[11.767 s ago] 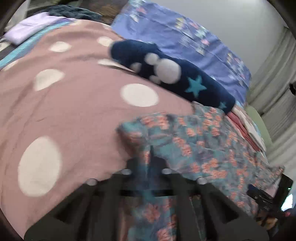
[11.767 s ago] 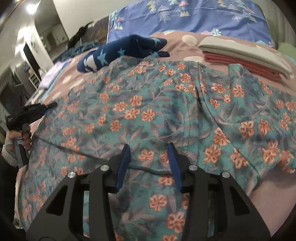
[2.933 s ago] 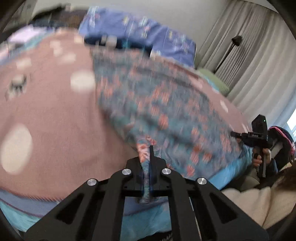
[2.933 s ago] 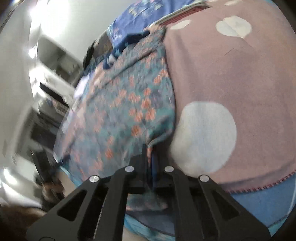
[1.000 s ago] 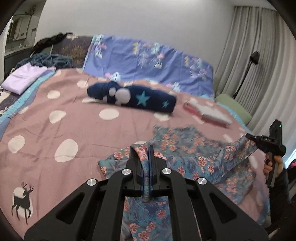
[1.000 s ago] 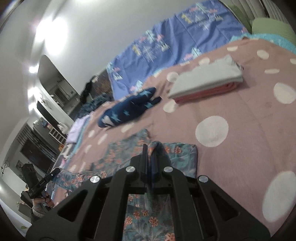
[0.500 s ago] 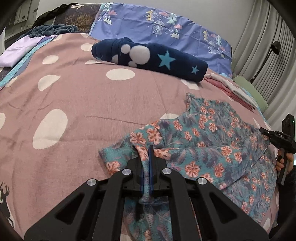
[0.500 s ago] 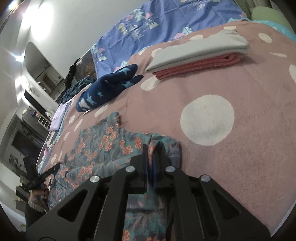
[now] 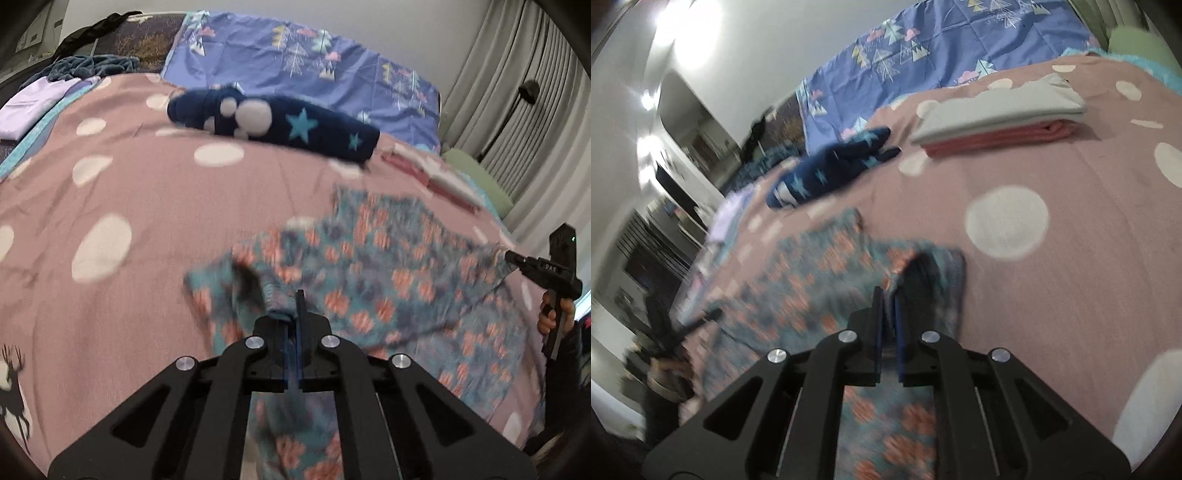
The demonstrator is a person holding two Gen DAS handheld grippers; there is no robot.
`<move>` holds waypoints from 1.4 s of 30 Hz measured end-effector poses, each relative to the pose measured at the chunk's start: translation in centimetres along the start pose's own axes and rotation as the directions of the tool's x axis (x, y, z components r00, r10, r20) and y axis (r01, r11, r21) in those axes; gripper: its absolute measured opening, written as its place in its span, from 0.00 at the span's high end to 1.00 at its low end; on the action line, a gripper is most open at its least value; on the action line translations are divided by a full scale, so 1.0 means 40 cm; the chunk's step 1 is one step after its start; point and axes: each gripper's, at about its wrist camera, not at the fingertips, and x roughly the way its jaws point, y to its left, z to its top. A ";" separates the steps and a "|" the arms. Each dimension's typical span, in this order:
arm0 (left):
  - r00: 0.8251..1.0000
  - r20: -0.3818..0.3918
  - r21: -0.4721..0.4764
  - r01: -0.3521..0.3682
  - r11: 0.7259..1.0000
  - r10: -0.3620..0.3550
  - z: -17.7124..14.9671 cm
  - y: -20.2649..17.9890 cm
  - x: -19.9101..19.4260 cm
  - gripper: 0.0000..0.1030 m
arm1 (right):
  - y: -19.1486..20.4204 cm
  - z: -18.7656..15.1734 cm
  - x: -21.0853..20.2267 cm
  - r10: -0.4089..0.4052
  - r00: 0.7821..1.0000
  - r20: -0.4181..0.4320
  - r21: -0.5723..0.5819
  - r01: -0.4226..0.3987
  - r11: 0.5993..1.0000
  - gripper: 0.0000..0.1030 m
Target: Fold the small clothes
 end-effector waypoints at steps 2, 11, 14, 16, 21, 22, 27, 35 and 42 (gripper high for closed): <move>0.999 0.039 -0.032 -0.002 0.999 0.004 0.054 0.010 0.001 0.98 | -0.006 0.050 0.007 0.022 0.999 0.033 0.045 -0.023 0.999 0.95; 0.996 0.038 -0.133 -0.073 0.988 0.079 0.145 0.057 0.120 0.43 | -0.083 0.151 0.123 -0.053 0.998 0.017 0.158 0.049 0.986 0.66; 0.996 0.046 -0.081 -0.072 0.994 0.076 0.135 0.055 0.108 0.38 | -0.072 0.142 0.117 -0.088 0.996 0.009 0.058 0.088 0.994 0.55; 0.996 0.014 -0.061 -0.091 0.994 0.092 0.134 0.065 0.120 0.36 | -0.074 0.143 0.130 -0.093 0.995 -0.025 0.038 0.094 0.995 0.54; 0.990 -0.090 -0.037 -0.114 0.993 0.111 0.134 0.094 0.201 0.48 | -0.065 0.151 0.196 -0.124 0.989 -0.078 -0.027 0.122 0.992 0.47; 0.991 -0.085 -0.027 -0.109 0.994 0.106 0.138 0.094 0.208 0.64 | -0.058 0.153 0.212 -0.126 0.988 -0.085 -0.051 0.122 0.991 0.52; 0.998 0.016 -0.015 -0.063 0.998 0.064 0.177 0.066 0.170 0.96 | -0.022 0.166 0.241 -0.073 0.990 -0.117 -0.086 0.063 0.994 0.97; 0.988 -0.028 0.017 -0.151 0.988 0.151 0.171 0.090 0.199 0.92 | -0.116 0.197 0.240 -0.034 0.997 -0.064 0.080 0.039 0.996 0.89; 0.969 -0.015 0.043 -0.245 0.969 0.246 0.146 0.070 0.166 0.56 | -0.179 0.150 0.225 0.054 0.998 -0.028 0.173 -0.049 0.984 0.89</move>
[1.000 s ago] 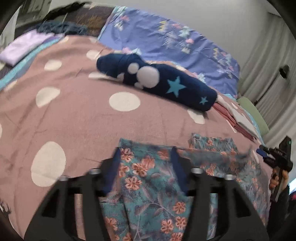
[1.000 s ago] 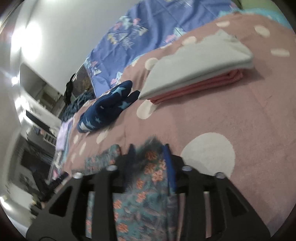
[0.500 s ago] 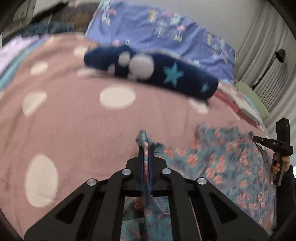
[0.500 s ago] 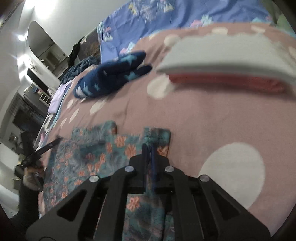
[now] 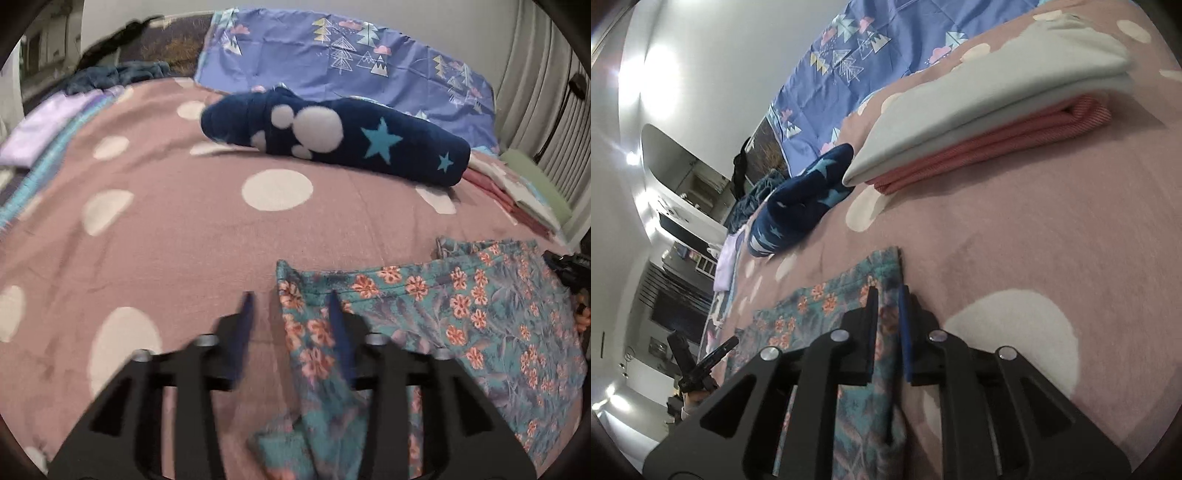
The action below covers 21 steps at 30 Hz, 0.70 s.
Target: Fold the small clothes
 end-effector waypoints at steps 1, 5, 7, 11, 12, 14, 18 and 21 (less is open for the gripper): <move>1.000 0.011 0.027 0.001 1.000 -0.001 -0.002 -0.020 -0.023 0.56 | -0.004 -0.006 -0.009 0.005 1.000 0.003 -0.002 -0.005 1.000 0.88; 0.993 0.059 0.110 0.098 0.989 -0.105 -0.039 -0.140 -0.134 0.42 | -0.019 -0.028 -0.028 0.026 1.000 0.013 -0.012 -0.026 1.000 0.87; 0.982 0.048 0.170 0.175 0.970 -0.185 -0.082 -0.246 -0.181 0.39 | -0.016 -0.031 -0.033 0.019 1.000 0.012 -0.018 -0.019 1.000 0.86; 0.960 -0.003 0.290 0.268 0.919 -0.279 -0.177 -0.466 -0.213 0.39 | 0.003 -0.035 -0.036 -0.008 1.000 0.009 -0.059 0.009 0.998 0.81; 0.957 -0.026 0.339 0.280 0.898 -0.288 -0.211 -0.544 -0.215 0.39 | 0.008 -0.037 -0.036 -0.016 1.000 0.007 -0.072 0.016 0.997 0.79; 0.944 -0.062 0.387 0.322 0.864 -0.324 -0.259 -0.651 -0.214 0.45 | 0.018 -0.042 -0.033 -0.029 1.000 0.003 -0.091 0.029 0.995 0.76; 0.904 -0.170 0.438 0.425 0.792 -0.391 -0.321 -0.819 -0.201 0.58 | 0.022 -0.048 -0.048 -0.037 0.999 -0.006 -0.103 0.036 0.994 0.73; 0.911 -0.184 0.560 0.406 0.723 -0.369 -0.366 -0.916 -0.220 0.58 | 0.022 -0.047 -0.067 -0.029 0.999 -0.034 -0.107 0.025 0.994 0.67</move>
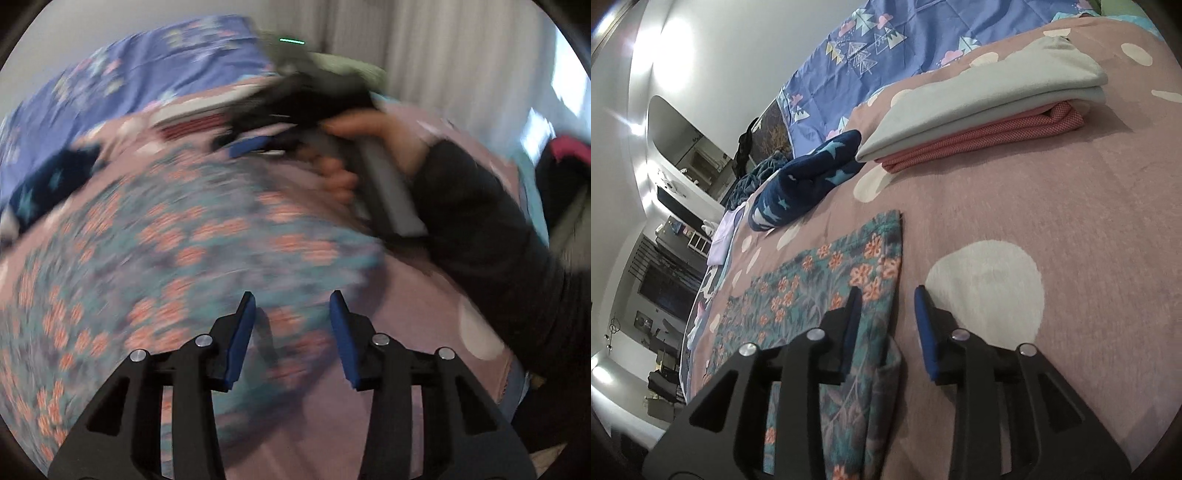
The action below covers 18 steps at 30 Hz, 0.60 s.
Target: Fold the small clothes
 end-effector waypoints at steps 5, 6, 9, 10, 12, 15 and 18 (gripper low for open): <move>0.994 -0.042 0.217 -0.093 0.972 0.105 0.015 -0.130 0.054 0.57 | 0.003 0.004 -0.030 -0.013 1.000 -0.016 -0.028 0.013 1.000 0.48; 0.987 -0.052 0.251 -0.133 0.959 0.150 0.014 -0.143 0.073 0.57 | -0.002 0.004 -0.035 -0.032 0.999 -0.015 -0.031 0.031 0.999 0.46; 0.976 -0.058 0.289 -0.185 0.939 0.210 0.013 -0.158 0.100 0.52 | -0.019 0.007 -0.039 -0.007 1.000 -0.017 -0.002 0.007 1.000 0.46; 0.972 -0.051 0.303 -0.206 0.931 0.231 0.013 -0.165 0.105 0.51 | -0.024 0.007 -0.041 0.001 1.000 -0.018 0.007 -0.001 1.000 0.46; 0.960 -0.038 0.337 -0.250 0.908 0.278 0.011 -0.178 0.108 0.46 | -0.028 0.007 -0.043 0.008 1.000 -0.019 0.011 -0.007 1.000 0.46; 0.943 -0.024 0.376 -0.300 0.877 0.333 0.012 -0.200 0.111 0.41 | -0.028 0.007 -0.044 0.015 1.000 -0.020 0.015 -0.015 1.000 0.46; 0.936 -0.029 0.379 -0.313 0.871 0.350 0.021 -0.198 0.115 0.41 | -0.026 0.008 -0.046 0.024 0.999 -0.029 0.017 -0.023 1.000 0.45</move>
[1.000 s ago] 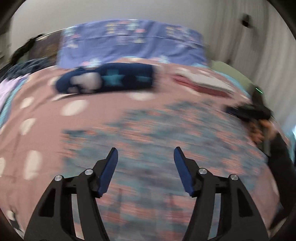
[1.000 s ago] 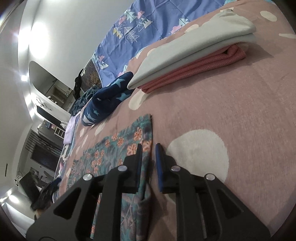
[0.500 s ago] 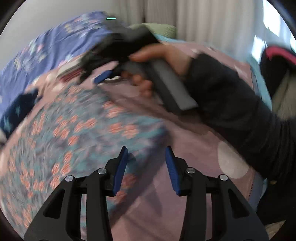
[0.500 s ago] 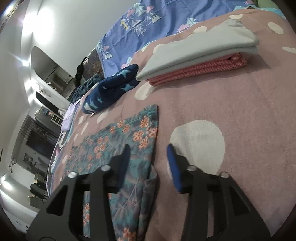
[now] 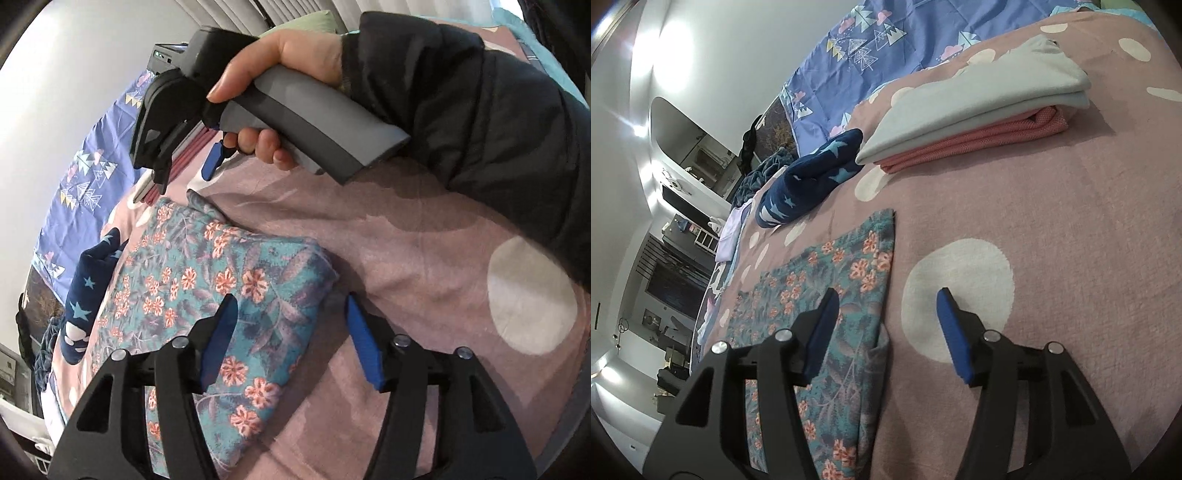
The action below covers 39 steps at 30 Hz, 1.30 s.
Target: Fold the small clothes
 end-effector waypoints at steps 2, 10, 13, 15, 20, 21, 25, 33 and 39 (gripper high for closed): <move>1.000 0.005 -0.005 -0.008 1.000 0.008 0.015 0.004 0.011 0.65 | 0.000 0.000 -0.003 0.007 1.000 -0.006 0.001 -0.007 1.000 0.45; 0.980 0.126 -0.298 0.186 0.936 -0.154 0.020 0.163 -0.059 0.92 | 0.003 -0.003 -0.020 0.040 0.998 -0.039 -0.017 -0.041 0.999 0.45; 0.974 0.149 -0.340 0.215 0.915 -0.173 0.011 0.190 -0.063 0.92 | 0.015 -0.009 -0.016 0.090 0.992 -0.091 -0.027 -0.093 0.995 0.45; 0.970 0.154 -0.354 0.231 0.906 -0.187 0.008 0.186 -0.057 0.92 | 0.022 -0.014 -0.011 0.080 0.989 -0.128 -0.035 -0.085 0.996 0.45; 0.965 0.147 -0.345 0.257 0.903 -0.219 0.000 0.159 -0.042 0.92 | 0.019 -0.020 -0.004 0.087 0.978 -0.188 -0.018 -0.092 0.996 0.45; 0.964 0.147 -0.347 0.260 0.901 -0.222 0.000 0.156 -0.042 0.92 | 0.021 -0.022 -0.003 0.092 0.977 -0.192 -0.018 -0.097 0.995 0.45; 0.961 0.156 -0.355 0.270 0.895 -0.228 -0.003 0.159 -0.040 0.92 | 0.040 -0.028 0.015 0.039 0.977 -0.209 -0.044 -0.049 0.998 0.66; 0.944 0.191 -0.355 0.323 0.877 -0.270 -0.004 0.157 -0.051 0.94 | 0.031 -0.023 -0.001 0.056 0.990 -0.129 0.025 -0.053 0.998 0.96; 0.936 0.160 -0.292 0.349 0.891 -0.314 0.002 0.094 -0.022 1.00 | -0.024 -0.023 0.046 0.049 0.986 -0.160 0.087 -0.035 0.996 0.96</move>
